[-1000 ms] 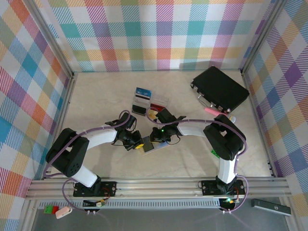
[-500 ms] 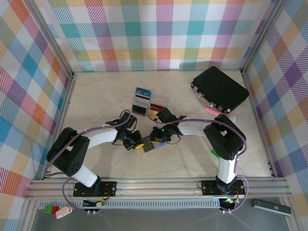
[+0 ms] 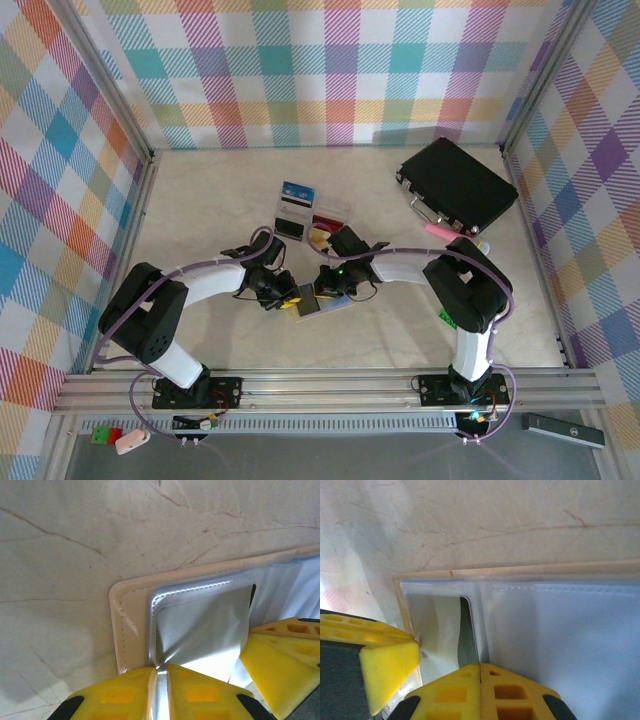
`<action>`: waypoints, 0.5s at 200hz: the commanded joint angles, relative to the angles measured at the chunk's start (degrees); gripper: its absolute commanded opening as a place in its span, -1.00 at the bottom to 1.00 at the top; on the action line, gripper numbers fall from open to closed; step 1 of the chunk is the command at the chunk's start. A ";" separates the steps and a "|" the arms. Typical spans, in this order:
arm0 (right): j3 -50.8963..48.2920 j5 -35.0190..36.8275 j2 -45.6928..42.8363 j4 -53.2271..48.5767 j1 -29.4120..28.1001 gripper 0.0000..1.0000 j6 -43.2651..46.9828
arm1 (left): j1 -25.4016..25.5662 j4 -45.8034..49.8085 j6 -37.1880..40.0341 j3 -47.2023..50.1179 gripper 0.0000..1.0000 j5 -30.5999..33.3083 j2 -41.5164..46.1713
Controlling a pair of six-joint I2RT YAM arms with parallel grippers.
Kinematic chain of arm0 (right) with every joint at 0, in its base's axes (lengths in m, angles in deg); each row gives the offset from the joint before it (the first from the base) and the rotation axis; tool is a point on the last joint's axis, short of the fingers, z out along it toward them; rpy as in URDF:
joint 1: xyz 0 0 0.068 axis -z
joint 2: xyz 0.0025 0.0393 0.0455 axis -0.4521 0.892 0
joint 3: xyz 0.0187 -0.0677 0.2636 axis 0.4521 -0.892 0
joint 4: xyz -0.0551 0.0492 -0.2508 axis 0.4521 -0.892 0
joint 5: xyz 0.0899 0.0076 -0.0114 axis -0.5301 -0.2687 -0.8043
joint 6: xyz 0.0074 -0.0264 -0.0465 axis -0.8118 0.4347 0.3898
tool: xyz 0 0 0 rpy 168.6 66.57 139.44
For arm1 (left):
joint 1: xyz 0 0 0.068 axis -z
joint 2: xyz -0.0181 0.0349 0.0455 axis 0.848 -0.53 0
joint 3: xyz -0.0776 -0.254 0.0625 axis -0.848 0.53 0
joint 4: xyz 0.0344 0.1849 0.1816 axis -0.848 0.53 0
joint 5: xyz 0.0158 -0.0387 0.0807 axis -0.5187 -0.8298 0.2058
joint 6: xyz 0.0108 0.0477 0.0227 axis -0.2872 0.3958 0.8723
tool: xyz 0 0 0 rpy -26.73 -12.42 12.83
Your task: Take the credit cards out of the card holder
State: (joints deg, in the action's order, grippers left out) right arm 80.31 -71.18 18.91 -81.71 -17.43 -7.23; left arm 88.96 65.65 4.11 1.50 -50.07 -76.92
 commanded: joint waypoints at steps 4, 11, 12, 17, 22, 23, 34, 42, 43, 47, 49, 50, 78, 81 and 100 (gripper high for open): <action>-2.85 1.24 -3.63 1.36 -0.78 -0.95 -1.74 | 0.42 4.26 1.45 -0.29 -0.61 3.68 0.34; -3.77 2.11 -4.28 1.73 -0.78 -0.95 -2.57 | 0.42 4.41 1.58 -0.35 -0.59 3.76 0.98; -3.82 2.30 -4.41 1.80 -0.78 -0.95 -2.66 | 0.42 4.42 1.59 -0.34 -0.59 3.81 1.06; -4.40 2.83 -4.82 1.96 -0.78 -0.95 -3.21 | 0.42 4.41 1.68 -0.49 -0.58 3.78 1.42; -4.84 3.44 -5.17 2.10 -0.80 -0.95 -3.59 | 0.41 4.40 1.82 -0.59 -0.58 3.71 1.70; -4.93 3.58 -5.26 2.12 -0.78 -0.95 -3.61 | 0.37 4.41 1.85 -0.60 -0.58 3.70 1.72; -5.77 4.77 -5.97 2.22 -0.83 -0.95 -4.39 | 0.42 4.41 1.98 -0.83 -0.57 3.43 2.37; -6.22 5.69 -6.39 2.19 -0.77 -0.95 -4.71 | 0.42 4.35 2.05 -0.99 -0.57 3.21 2.71; -6.28 5.76 -6.48 2.17 -0.77 -0.95 -4.74 | 0.42 4.39 2.09 -0.97 -0.57 3.18 2.67; -6.36 6.09 -6.63 2.19 -0.86 -0.95 -4.85 | 0.42 4.42 2.23 -1.10 -0.57 3.12 2.85; -6.41 6.22 -6.72 2.18 -0.82 -0.95 -4.82 | 0.42 4.42 2.22 -1.07 -0.58 3.06 2.88; -6.47 6.29 -6.77 2.16 -0.84 -0.95 -4.84 | 0.42 4.47 2.27 -1.10 -0.58 3.07 2.93; -6.59 6.86 -7.37 2.28 -0.77 -0.95 -4.87 | 0.43 4.44 2.15 -1.44 -0.59 2.63 3.48; -6.54 6.58 -7.38 2.49 -0.85 -0.95 -4.82 | 0.42 4.27 2.21 -1.46 -0.59 2.44 3.49; -6.34 3.01 -6.60 4.72 -0.85 -0.90 -4.76 | 0.42 4.34 2.19 -1.34 -0.62 2.44 3.38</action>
State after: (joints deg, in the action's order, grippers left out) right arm 74.19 -65.76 13.30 -79.68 -17.87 -11.41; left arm 89.00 68.26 5.46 1.15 -47.84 -75.06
